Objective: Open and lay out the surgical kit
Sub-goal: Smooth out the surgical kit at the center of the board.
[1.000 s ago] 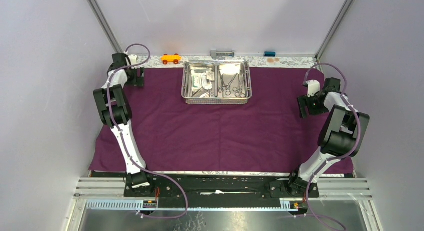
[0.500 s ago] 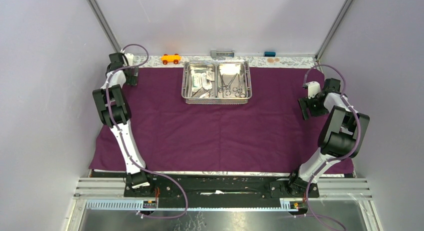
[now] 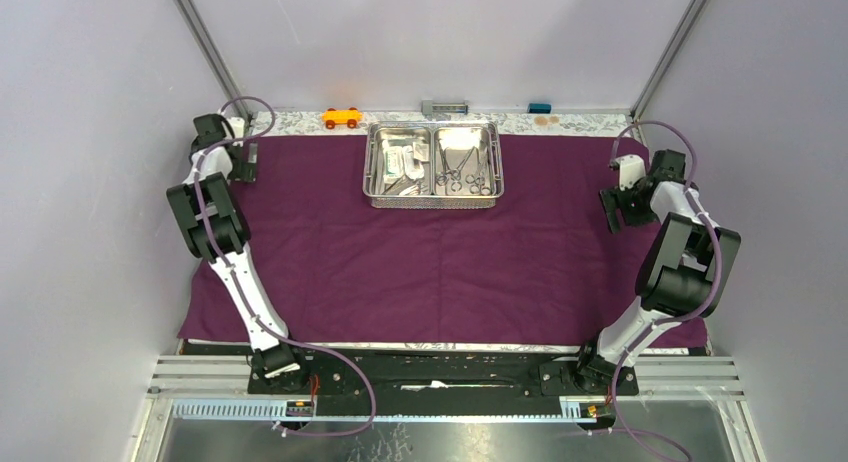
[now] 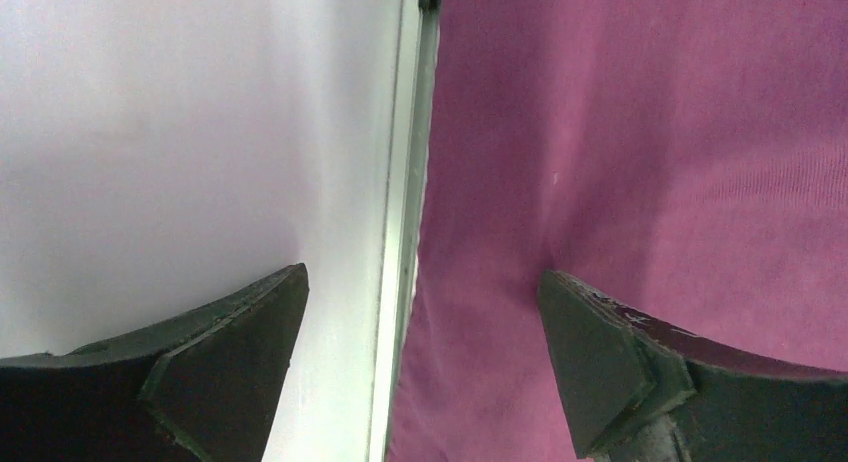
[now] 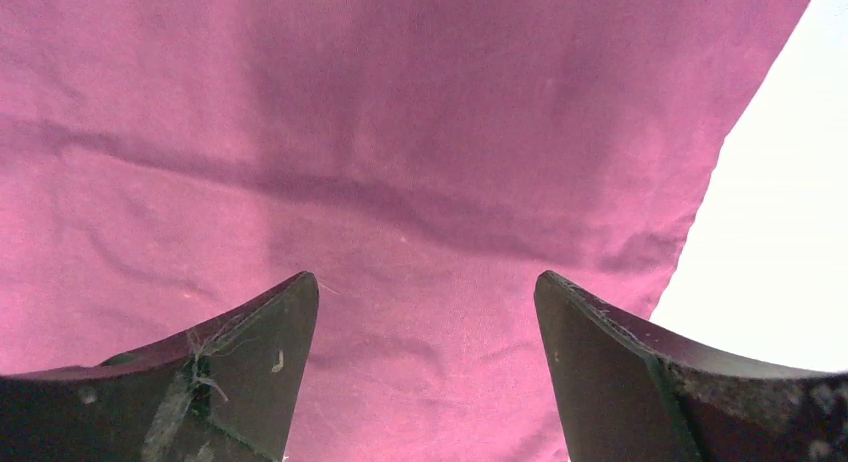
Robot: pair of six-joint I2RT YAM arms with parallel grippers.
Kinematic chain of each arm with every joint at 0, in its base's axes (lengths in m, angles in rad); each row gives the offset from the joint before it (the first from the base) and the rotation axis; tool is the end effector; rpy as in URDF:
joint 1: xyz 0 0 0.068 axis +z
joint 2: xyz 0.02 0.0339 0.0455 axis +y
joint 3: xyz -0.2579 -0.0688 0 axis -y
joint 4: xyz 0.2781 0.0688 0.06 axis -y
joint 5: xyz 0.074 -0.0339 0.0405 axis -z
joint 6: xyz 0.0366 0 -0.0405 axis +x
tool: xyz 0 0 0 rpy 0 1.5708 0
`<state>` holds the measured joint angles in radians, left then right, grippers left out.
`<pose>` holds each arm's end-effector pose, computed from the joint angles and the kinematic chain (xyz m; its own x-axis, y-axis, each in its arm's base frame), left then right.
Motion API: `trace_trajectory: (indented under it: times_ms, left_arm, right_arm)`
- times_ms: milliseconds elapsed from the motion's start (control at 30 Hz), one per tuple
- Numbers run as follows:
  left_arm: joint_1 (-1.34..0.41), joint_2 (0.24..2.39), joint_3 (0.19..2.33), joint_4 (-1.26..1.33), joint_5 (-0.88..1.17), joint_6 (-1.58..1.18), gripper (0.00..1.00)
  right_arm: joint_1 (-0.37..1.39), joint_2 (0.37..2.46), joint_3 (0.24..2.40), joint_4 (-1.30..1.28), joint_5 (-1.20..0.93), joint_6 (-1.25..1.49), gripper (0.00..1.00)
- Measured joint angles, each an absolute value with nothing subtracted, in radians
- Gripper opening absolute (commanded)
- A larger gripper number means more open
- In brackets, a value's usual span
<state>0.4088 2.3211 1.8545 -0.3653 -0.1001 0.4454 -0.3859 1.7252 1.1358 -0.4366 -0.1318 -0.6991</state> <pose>0.4992 0.2202 0.1490 -0.8091 0.1166 -0.5759 -0.1204 0.9264 0.3568 0.3551 -0.1391 0.1693 -0.8060 -0.3611 -0.4690 -0.2726 0.9298 -0.2475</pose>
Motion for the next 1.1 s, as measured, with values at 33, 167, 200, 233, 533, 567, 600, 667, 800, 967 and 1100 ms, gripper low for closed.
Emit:
trace_trajectory:
  times_ms: [33, 167, 200, 233, 533, 567, 600, 667, 800, 967, 1100]
  left_arm:
    - [0.412, 2.310, 1.844, -0.378, -0.090, 0.440, 0.97]
    - [0.422, 2.243, 1.777, -0.430, -0.010, 0.409, 0.99]
    - [0.421, 2.219, 1.756, -0.435, 0.016, 0.400, 0.99]
    - [0.417, 2.201, 1.741, -0.442, 0.036, 0.394, 0.99]
    - [0.312, 2.111, 1.694, -0.440, 0.162, 0.328, 0.99]
    - [0.293, 2.113, 1.695, -0.441, 0.167, 0.320, 0.99]
    - [0.282, 2.120, 1.707, -0.448, 0.174, 0.309, 0.99]
    - [0.260, 2.160, 1.767, -0.454, 0.185, 0.280, 0.98]
    - [0.247, 2.283, 1.930, -0.447, 0.199, 0.202, 0.97]
    - [0.254, 2.423, 2.067, -0.449, 0.193, 0.131, 0.95]
    - [0.256, 2.492, 2.121, -0.448, 0.162, 0.110, 0.95]
  right_arm:
    - [-0.386, 1.722, 1.141, -0.437, -0.139, -0.695, 0.87]
    - [-0.386, 1.697, 1.165, -0.451, -0.194, -0.665, 0.87]
    - [-0.385, 1.691, 1.170, -0.455, -0.211, -0.656, 0.88]
    - [-0.384, 1.688, 1.176, -0.459, -0.226, -0.648, 0.88]
    - [-0.332, 1.686, 1.195, -0.457, -0.313, -0.563, 0.90]
    - [-0.326, 1.686, 1.195, -0.456, -0.319, -0.554, 0.90]
    - [-0.317, 1.686, 1.195, -0.453, -0.326, -0.543, 0.90]
    - [-0.302, 1.687, 1.196, -0.448, -0.336, -0.528, 0.91]
    - [-0.274, 1.687, 1.196, -0.437, -0.341, -0.510, 0.91]
    - [-0.266, 1.687, 1.196, -0.435, -0.332, -0.508, 0.92]
    - [-0.266, 1.687, 1.196, -0.435, -0.323, -0.512, 0.92]
